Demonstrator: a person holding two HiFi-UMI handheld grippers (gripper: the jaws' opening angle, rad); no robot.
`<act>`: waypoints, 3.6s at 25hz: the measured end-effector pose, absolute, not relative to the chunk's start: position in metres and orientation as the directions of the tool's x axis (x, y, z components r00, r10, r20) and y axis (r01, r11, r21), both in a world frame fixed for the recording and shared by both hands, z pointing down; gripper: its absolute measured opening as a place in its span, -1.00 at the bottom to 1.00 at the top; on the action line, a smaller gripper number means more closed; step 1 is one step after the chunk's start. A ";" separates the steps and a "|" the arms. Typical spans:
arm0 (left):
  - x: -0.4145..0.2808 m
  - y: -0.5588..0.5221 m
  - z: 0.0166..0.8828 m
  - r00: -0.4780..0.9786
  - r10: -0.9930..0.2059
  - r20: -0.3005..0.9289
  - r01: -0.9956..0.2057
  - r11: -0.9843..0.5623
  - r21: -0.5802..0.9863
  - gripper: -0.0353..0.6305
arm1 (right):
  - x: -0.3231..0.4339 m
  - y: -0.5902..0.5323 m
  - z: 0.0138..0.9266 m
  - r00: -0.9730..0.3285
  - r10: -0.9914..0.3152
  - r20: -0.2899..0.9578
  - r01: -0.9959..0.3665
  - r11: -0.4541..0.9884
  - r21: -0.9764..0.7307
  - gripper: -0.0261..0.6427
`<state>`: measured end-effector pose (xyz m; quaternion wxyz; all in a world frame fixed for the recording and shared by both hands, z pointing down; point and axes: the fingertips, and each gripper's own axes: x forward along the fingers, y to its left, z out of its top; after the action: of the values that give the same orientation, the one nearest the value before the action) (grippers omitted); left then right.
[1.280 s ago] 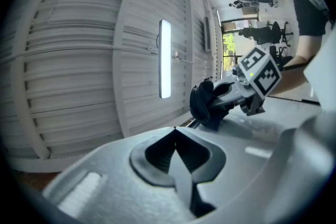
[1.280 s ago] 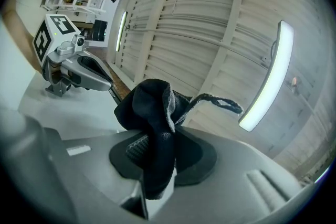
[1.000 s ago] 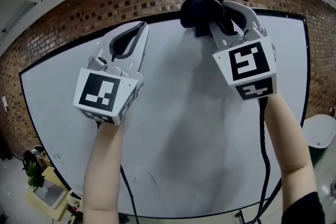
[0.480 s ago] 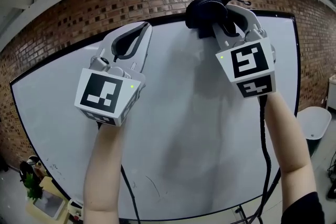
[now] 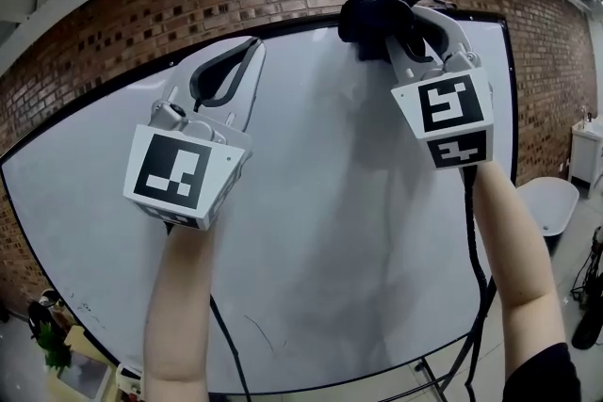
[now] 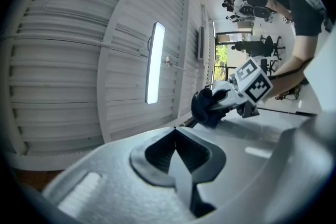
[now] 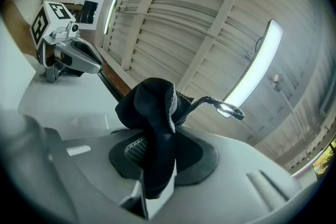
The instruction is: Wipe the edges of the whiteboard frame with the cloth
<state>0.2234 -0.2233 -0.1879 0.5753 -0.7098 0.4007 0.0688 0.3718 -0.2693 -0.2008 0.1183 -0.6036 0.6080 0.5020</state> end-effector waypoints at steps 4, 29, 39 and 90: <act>0.239 -0.228 -0.183 0.662 -0.493 -0.565 -0.646 0.007 -0.764 -0.88 | 0.391 -0.272 -0.195 -0.251 -0.620 -0.743 -0.848 -0.230 0.478 -0.68; 0.442 -0.242 -0.169 0.700 -0.478 -0.530 -0.603 0.003 -0.798 -0.88 | 0.588 -0.297 -0.196 -0.230 -0.638 -0.735 -0.828 -0.268 0.492 -0.68; 0.486 -0.248 -0.158 0.730 -0.448 -0.516 -0.605 -0.074 -0.793 -0.88 | 0.617 -0.298 -0.189 -0.249 -0.641 -0.726 -0.854 -0.208 0.477 -0.68; 0.524 -0.262 0.236 0.709 -0.646 -0.283 -0.684 -0.533 -0.497 -0.88 | 0.607 -0.303 0.249 -0.327 -0.893 -0.310 -0.901 0.196 0.387 -0.68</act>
<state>0.5244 -0.2618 0.2363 0.2980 -0.8750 0.3802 0.0321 0.6072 -0.3029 0.2492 0.0081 -0.5801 0.7731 0.2563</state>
